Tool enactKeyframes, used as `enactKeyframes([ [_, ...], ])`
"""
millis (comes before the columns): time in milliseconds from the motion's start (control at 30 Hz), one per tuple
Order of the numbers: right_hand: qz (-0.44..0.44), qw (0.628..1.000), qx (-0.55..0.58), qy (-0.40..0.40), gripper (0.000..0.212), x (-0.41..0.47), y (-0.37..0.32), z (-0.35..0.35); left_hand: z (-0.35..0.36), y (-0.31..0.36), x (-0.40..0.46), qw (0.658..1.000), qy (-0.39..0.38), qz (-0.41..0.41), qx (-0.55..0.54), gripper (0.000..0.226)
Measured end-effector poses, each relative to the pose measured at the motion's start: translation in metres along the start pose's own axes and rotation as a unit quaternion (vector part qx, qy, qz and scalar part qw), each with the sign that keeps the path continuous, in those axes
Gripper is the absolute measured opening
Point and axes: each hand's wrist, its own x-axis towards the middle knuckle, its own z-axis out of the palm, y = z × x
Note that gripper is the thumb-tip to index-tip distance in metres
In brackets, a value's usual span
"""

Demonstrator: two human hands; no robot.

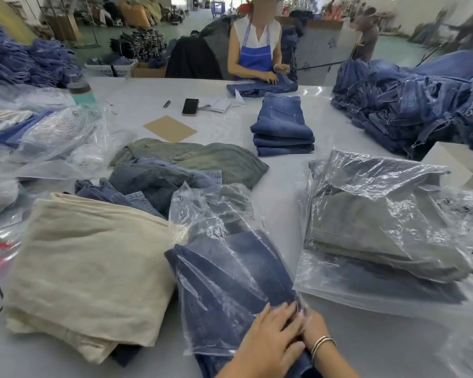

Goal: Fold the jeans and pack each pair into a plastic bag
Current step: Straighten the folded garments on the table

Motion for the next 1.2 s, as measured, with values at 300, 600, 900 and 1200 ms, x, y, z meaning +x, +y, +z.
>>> enactKeyframes([
  [300,0.014,0.994,0.108,-0.002,0.016,-0.016,0.02,-0.024,-0.02,-0.082,-0.062,0.818,0.313,-0.452,-0.166,0.07],
  [600,0.068,0.941,0.321,0.085,0.019,-0.012,0.017,-0.018,-0.026,-0.088,-0.058,0.713,0.211,-0.563,-0.361,0.072],
  [900,0.107,0.988,0.079,-0.076,0.048,-0.012,-0.008,-0.019,-0.029,-0.085,-0.069,0.611,0.113,-0.59,-0.516,0.027],
  [1200,0.116,0.98,0.124,-0.105,0.037,-0.033,-0.083,-0.021,-0.072,-0.082,-0.063,0.517,0.138,-0.507,-0.676,0.024],
])
